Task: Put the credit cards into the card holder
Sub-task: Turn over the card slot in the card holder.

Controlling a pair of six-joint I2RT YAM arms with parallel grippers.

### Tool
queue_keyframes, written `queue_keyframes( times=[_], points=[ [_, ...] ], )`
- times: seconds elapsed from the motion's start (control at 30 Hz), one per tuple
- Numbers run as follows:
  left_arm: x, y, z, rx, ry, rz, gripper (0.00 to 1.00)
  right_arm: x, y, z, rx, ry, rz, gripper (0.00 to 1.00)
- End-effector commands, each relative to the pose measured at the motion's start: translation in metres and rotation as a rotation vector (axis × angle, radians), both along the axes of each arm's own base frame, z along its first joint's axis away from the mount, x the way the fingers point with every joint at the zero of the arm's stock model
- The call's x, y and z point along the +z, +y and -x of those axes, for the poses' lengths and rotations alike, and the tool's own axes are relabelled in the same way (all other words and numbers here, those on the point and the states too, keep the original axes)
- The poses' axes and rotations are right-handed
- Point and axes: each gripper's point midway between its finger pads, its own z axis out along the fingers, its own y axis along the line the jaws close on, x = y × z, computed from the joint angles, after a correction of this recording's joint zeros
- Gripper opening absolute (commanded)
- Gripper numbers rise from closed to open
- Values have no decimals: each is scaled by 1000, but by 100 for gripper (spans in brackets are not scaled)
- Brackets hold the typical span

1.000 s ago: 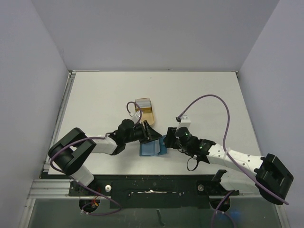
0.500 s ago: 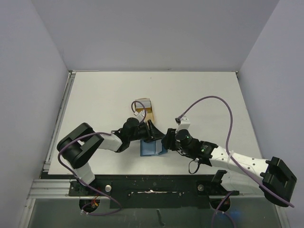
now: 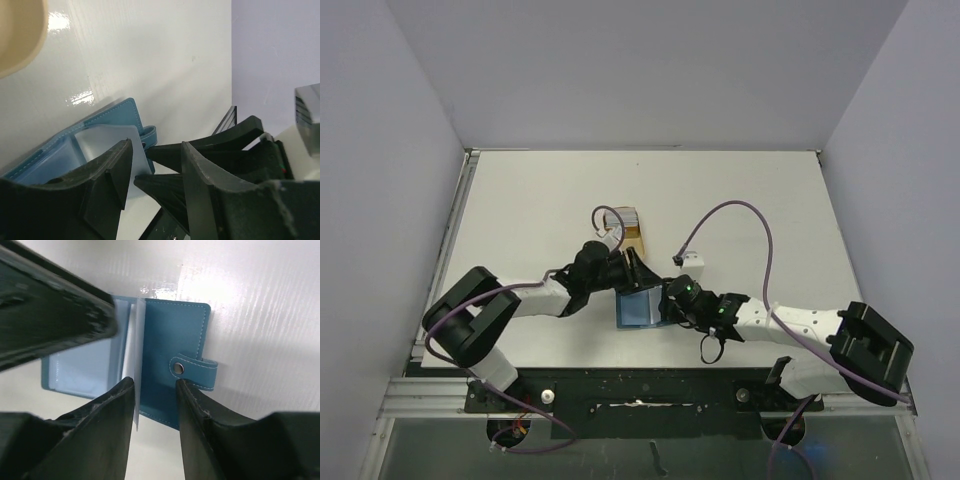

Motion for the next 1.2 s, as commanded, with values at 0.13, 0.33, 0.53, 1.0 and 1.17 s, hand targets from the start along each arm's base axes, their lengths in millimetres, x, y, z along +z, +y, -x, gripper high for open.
queue_keyframes(
  times=[0.13, 0.33, 0.53, 1.0, 1.17],
  points=[
    [25, 40, -18, 113, -77, -143, 46, 5, 0, -13, -72, -40, 9, 32],
    [15, 57, -5, 128, -52, -202, 47, 6, 2, -14, -73, -44, 7, 32],
    [2, 62, 2, 131, -18, -220, 49, 4, 4, -14, -66, -37, 6, 32],
    [-21, 62, 8, 132, 36, -244, 51, 4, 4, -12, -69, -39, 4, 32],
    [-29, 63, 9, 136, 48, -258, 51, 4, 4, -11, -67, -39, 5, 32]
  ],
)
